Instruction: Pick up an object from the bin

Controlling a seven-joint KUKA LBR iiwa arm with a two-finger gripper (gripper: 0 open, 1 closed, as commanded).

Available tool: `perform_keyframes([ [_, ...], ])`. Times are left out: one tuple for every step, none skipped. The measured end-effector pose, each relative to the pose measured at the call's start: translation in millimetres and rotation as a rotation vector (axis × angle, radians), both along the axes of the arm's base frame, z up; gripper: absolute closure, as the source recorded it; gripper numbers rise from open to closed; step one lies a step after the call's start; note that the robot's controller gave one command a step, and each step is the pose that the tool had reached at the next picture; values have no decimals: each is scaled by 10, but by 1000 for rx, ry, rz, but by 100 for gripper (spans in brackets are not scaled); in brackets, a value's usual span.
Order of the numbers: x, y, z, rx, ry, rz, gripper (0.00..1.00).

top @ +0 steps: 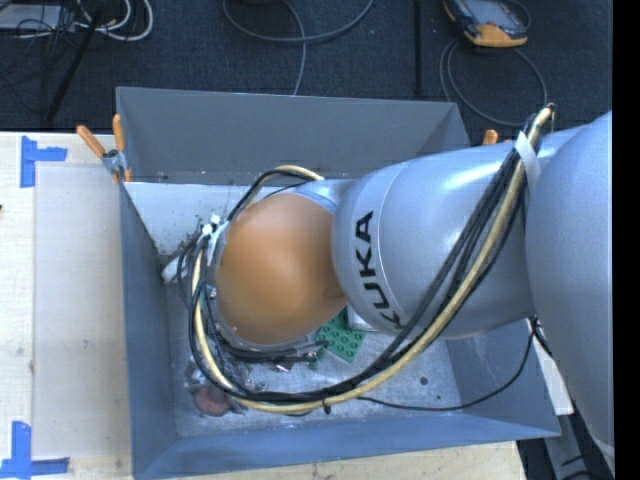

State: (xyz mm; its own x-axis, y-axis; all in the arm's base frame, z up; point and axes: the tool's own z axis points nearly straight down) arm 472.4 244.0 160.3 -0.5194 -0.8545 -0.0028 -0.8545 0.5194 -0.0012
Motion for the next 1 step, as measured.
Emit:
perform_keyframes([
  [0,7,112,-1,2,-6,100],
])
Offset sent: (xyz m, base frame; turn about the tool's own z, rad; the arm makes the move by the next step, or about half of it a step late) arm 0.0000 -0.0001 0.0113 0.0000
